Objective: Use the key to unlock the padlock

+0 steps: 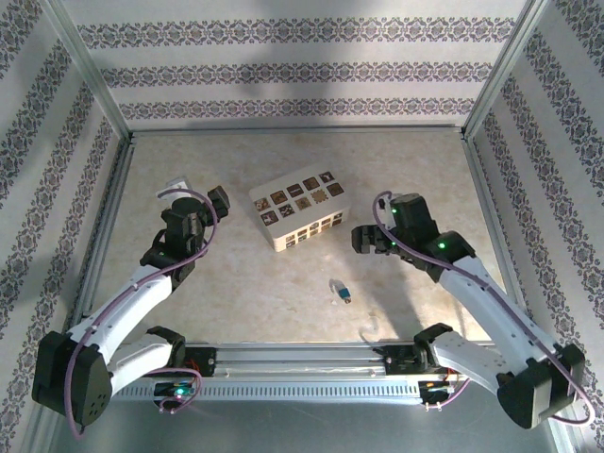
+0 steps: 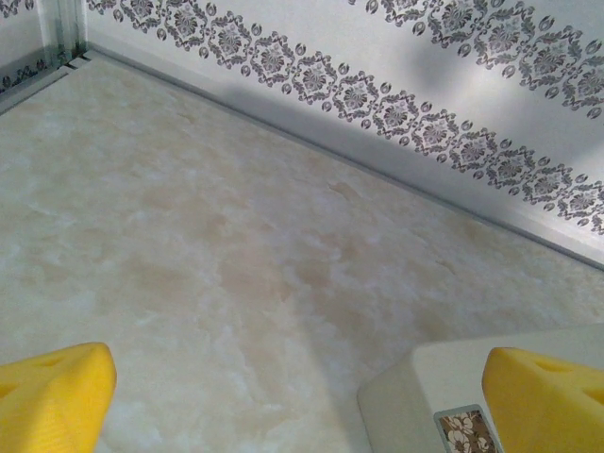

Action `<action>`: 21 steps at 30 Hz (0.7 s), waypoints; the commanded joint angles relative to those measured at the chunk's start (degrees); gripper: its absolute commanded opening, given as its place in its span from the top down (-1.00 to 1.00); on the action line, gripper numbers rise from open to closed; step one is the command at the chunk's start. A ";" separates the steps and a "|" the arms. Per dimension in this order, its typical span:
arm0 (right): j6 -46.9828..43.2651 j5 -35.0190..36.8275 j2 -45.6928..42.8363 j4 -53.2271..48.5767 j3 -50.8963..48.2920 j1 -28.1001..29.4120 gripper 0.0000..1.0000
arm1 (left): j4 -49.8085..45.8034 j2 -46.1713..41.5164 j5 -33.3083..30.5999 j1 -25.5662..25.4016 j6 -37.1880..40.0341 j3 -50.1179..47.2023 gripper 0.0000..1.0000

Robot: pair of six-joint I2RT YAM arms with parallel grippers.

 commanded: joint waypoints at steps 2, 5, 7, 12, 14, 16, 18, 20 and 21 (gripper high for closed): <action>-2.62 1.96 -3.65 4.15 -2.51 -3.61 -0.97 | 2.34 0.71 0.44 1.12 -0.77 2.16 -0.99; -2.70 2.20 -5.12 4.45 -3.66 -6.76 -0.97 | 1.79 0.84 0.65 1.13 -1.03 2.37 -0.99; -3.27 1.60 -6.03 5.05 -4.42 -8.79 -0.97 | 1.41 0.83 0.69 1.06 -1.16 2.29 -0.99; -4.57 2.38 -8.28 7.76 -6.85 -14.10 -0.97 | 0.62 0.78 0.69 1.22 -1.40 2.16 -0.99; -6.32 2.43 -9.06 10.16 -8.25 -15.71 -0.97 | 0.45 0.76 0.66 1.16 -1.47 2.07 -0.99; -7.55 3.77 -9.86 12.85 -9.73 -16.91 -0.97 | 0.35 0.76 0.56 1.19 -1.38 1.98 -0.99; -7.04 7.63 -10.73 16.72 -11.65 -17.64 -0.97 | 0.21 0.81 0.53 1.20 -1.23 1.96 -0.99; -6.40 11.61 -11.98 21.03 -14.05 -18.35 -0.97 | 0.10 0.86 0.52 1.26 -1.13 2.02 -0.99; -7.04 12.25 -12.87 23.92 -15.58 -18.91 -0.97 | 0.09 0.95 0.53 1.32 -1.14 2.09 -0.99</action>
